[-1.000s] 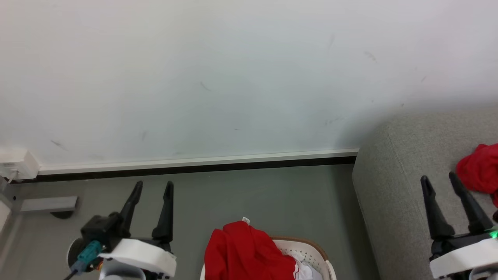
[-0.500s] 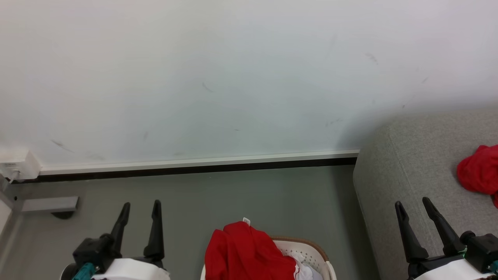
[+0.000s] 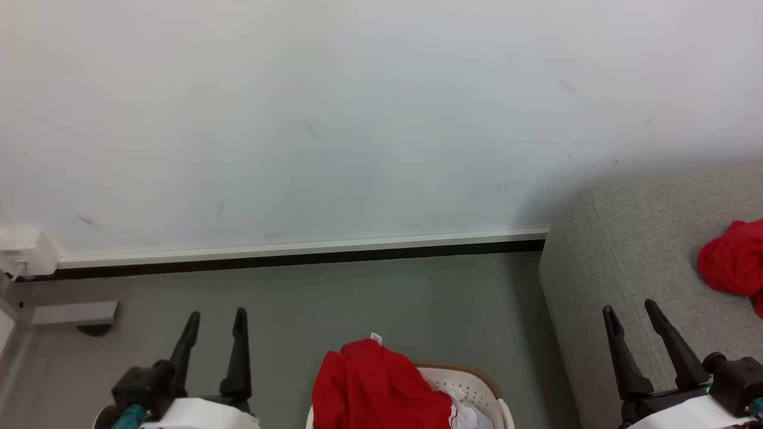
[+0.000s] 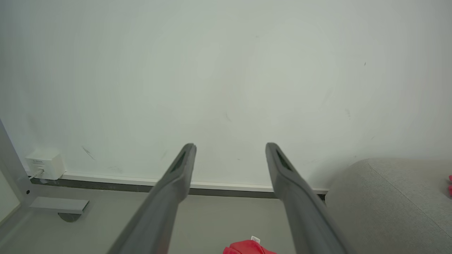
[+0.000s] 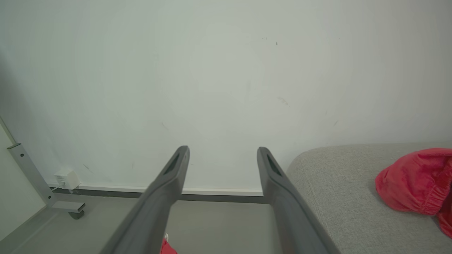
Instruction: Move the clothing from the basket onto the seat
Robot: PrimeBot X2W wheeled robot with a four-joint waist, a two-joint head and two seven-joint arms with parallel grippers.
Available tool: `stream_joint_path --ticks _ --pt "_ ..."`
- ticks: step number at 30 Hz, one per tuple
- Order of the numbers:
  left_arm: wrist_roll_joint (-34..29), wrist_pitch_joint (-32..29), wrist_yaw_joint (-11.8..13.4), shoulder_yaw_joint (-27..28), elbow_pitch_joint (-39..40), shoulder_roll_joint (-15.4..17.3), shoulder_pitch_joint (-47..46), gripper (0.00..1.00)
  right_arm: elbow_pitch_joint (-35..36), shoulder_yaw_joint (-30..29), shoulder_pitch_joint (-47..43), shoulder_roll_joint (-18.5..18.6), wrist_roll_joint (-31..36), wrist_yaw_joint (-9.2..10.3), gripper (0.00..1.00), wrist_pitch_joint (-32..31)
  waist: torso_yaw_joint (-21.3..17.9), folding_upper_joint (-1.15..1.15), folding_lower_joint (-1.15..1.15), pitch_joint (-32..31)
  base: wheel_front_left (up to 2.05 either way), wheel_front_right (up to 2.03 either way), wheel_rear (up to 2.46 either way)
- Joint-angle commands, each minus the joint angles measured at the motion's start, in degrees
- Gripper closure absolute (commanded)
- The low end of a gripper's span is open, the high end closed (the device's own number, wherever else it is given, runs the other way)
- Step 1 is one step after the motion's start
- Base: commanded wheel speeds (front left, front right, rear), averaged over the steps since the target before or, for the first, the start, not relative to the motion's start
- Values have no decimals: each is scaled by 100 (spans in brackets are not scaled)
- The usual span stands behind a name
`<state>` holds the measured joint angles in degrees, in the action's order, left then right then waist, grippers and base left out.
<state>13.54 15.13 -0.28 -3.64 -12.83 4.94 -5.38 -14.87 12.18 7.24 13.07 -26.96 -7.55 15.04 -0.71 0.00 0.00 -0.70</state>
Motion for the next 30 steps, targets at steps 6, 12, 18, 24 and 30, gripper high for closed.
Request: stream_joint_path --ticks 6,12,18,24,30 --pt "-169 3 -134 114 -45 -88 9 0 29 -12 82 35 -16 13 0 17 -26 0 0 33 0 0 0" --pt "-207 3 -256 -22 25 -151 -195 0 132 -6 245 164 -36 13 0 17 -116 0 0 264 0 0 0" --pt "-230 3 -317 -205 -144 -179 -526 0 294 -156 520 267 -38 13 0 16 -273 0 0 753 0 0 0" --pt "-185 3 -343 -341 -614 -183 -856 0 415 -288 727 262 -34 13 0 16 -450 0 0 1180 0 0 0" --pt "-260 -9 -422 -561 -1407 -184 -1347 0 569 -485 919 191 28 13 0 16 -648 0 0 1664 0 0 0"
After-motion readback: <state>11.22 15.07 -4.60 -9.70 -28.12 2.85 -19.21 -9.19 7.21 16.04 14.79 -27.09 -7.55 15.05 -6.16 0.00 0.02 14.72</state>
